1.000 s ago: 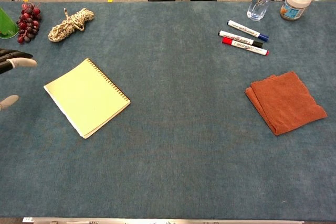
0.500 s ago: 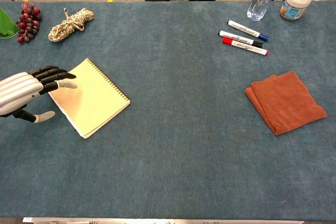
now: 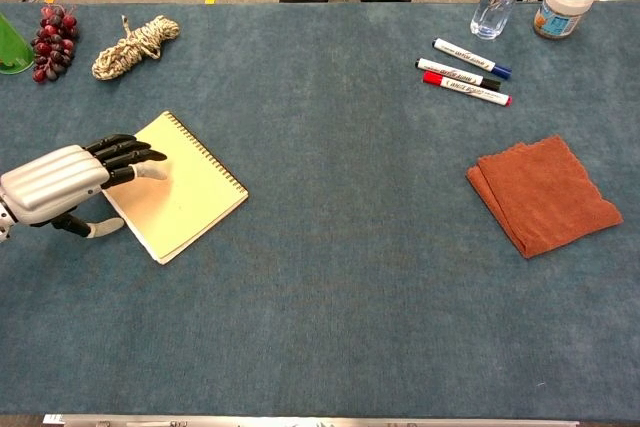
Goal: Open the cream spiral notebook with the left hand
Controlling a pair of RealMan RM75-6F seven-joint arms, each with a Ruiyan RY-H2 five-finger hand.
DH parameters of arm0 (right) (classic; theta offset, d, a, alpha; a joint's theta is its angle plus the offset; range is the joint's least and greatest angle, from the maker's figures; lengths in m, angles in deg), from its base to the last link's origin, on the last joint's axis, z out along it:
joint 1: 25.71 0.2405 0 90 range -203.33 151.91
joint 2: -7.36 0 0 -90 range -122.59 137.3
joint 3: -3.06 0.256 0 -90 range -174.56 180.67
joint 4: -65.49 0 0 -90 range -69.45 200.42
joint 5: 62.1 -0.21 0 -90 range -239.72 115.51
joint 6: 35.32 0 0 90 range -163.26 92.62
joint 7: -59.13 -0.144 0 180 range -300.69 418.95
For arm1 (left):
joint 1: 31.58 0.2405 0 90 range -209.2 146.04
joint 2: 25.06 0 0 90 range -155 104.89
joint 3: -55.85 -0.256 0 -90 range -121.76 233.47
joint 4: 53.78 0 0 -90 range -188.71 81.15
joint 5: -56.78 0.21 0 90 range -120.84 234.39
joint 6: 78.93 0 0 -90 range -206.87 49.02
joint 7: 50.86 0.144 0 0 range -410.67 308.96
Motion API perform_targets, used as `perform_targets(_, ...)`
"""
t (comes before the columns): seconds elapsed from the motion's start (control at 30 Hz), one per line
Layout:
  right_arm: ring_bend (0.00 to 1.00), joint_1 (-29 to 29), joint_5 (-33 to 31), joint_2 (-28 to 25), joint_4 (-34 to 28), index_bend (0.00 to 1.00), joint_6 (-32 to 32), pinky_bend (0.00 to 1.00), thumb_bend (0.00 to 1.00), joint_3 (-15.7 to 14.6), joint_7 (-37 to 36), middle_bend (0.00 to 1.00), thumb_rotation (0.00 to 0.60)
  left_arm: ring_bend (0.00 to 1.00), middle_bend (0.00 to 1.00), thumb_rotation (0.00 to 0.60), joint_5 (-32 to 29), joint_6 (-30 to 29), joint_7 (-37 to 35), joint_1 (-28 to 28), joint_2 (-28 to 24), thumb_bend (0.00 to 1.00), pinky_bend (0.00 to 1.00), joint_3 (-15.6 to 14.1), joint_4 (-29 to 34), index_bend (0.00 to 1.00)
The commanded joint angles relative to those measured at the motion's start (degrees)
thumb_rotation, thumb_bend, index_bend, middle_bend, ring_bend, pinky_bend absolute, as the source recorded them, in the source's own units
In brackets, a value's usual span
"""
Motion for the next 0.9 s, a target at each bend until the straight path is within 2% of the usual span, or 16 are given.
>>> perform_targets(0.03, 0.18, -0.1, -0.1, 0.1, 0.1, 0.31, -0.1, 0.29, 0.23, 0.0, 0.0, 0.27, 0.6, 0.03, 0.09, 0.6, -0.2, -0.1, -0.4, -0.4, 0.6, 0.3, 0.02, -0.4, -0.5, 0.16)
perform_targets(0.57, 0.18, -1.1, -0.8, 0.5, 1.5, 0.31, -0.8, 0.29, 0.23, 0.0, -1.0, 0.27, 0.6, 0.03, 0.09, 0.6, -2.2, 2.7, -0.7, -2.9, 3.0, 0.3, 0.02, -0.9, -1.8, 0.17)
perform_targets(0.9, 0.18, -1.2, -1.1, 0.9, 2.2, 0.31, -0.9, 0.29, 0.23, 0.3, -1.4, 0.27, 0.6, 0.03, 0.1, 0.6, -4.1, 2.2, -5.1, -3.5, 3.4, 0.3, 0.02, -0.2, 0.6, 0.19)
